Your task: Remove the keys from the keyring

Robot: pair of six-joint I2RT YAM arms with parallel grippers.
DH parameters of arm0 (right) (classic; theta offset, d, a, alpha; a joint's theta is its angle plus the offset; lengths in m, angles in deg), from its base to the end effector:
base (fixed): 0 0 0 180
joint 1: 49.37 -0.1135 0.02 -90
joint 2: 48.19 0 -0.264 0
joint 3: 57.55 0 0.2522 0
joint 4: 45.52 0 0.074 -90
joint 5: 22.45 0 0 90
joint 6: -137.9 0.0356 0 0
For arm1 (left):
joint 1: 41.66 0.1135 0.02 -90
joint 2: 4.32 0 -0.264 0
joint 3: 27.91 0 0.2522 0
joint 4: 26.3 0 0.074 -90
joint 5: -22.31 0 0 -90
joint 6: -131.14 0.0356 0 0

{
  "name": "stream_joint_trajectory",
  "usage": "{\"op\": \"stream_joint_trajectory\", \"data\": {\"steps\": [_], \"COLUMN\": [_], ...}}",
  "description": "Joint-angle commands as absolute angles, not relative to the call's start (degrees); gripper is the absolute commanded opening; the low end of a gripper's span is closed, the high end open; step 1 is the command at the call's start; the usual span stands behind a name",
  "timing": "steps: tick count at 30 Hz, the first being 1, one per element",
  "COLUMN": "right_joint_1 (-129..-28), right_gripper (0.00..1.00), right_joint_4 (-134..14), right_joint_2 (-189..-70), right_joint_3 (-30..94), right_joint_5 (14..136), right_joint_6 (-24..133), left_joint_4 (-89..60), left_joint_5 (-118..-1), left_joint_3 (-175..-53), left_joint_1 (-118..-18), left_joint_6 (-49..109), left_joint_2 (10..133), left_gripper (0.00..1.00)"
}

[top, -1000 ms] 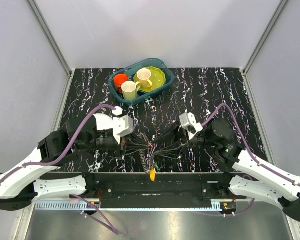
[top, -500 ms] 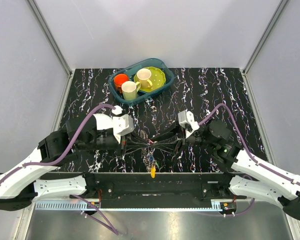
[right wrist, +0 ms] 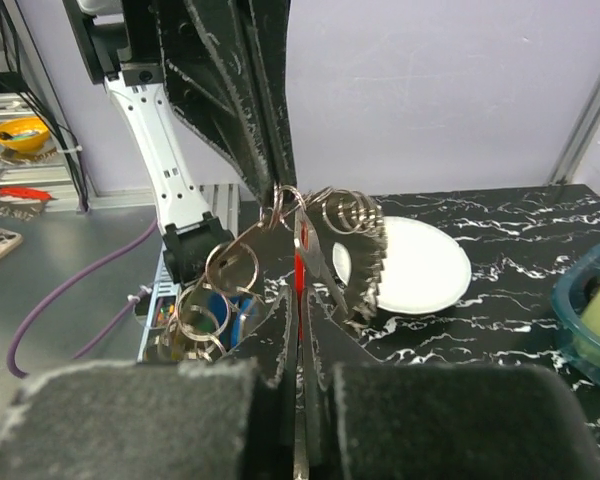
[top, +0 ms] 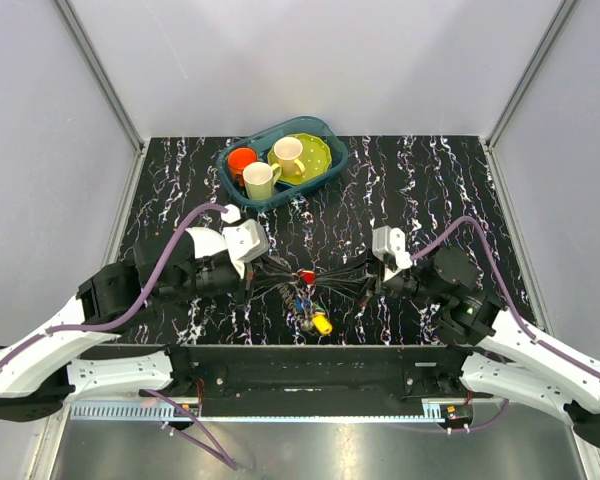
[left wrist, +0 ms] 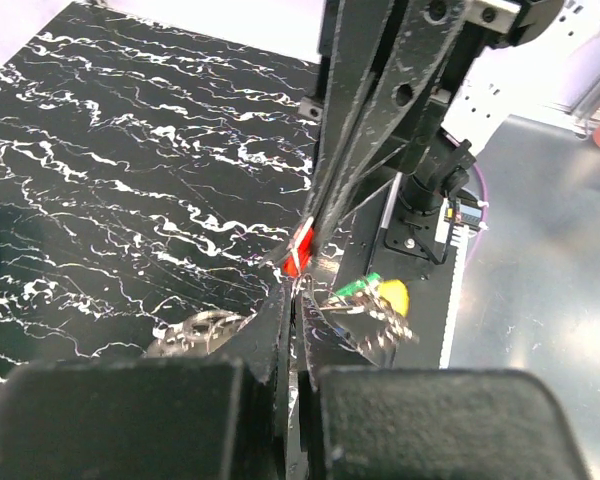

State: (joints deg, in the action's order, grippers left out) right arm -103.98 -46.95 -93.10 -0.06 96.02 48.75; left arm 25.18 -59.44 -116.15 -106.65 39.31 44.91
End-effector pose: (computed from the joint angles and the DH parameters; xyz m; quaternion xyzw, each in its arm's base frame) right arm 0.0918 0.1586 0.3752 -0.4477 0.4632 0.4866 0.5901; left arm 0.0589 -0.1383 0.4486 0.4456 0.6389 -0.3907 0.4904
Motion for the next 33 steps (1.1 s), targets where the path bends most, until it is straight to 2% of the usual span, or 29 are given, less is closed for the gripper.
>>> {"op": "stream_joint_trajectory", "data": {"steps": [1, 7, 23, 33], "right_joint_1": [-104.1, -104.1, -104.4, -104.3], "right_gripper": [0.00, 0.00, 0.00, 0.00], "right_joint_4": [-50.8, -50.0, -46.5, -42.0], "right_joint_2": [-90.6, -91.0, -93.9, -94.2], "right_joint_3": [0.4, -1.8, -3.7, -6.0], "right_joint_5": [93.4, 97.9, 100.9, 98.2], "right_joint_6": [45.5, 46.1, 49.3, 54.3], "left_joint_4": [23.1, 19.5, 11.5, 4.1], "left_joint_5": [-65.6, -67.4, -71.7, -71.9], "left_joint_3": [-117.0, -115.8, -110.7, -107.4], "left_joint_1": [-106.8, -106.8, -106.8, -106.8], "left_joint_6": [36.8, 33.5, 30.4, 29.5], "left_joint_2": [43.8, 43.2, 42.6, 41.1], "left_gripper": [0.00, 0.00, 0.00, 0.00]}}
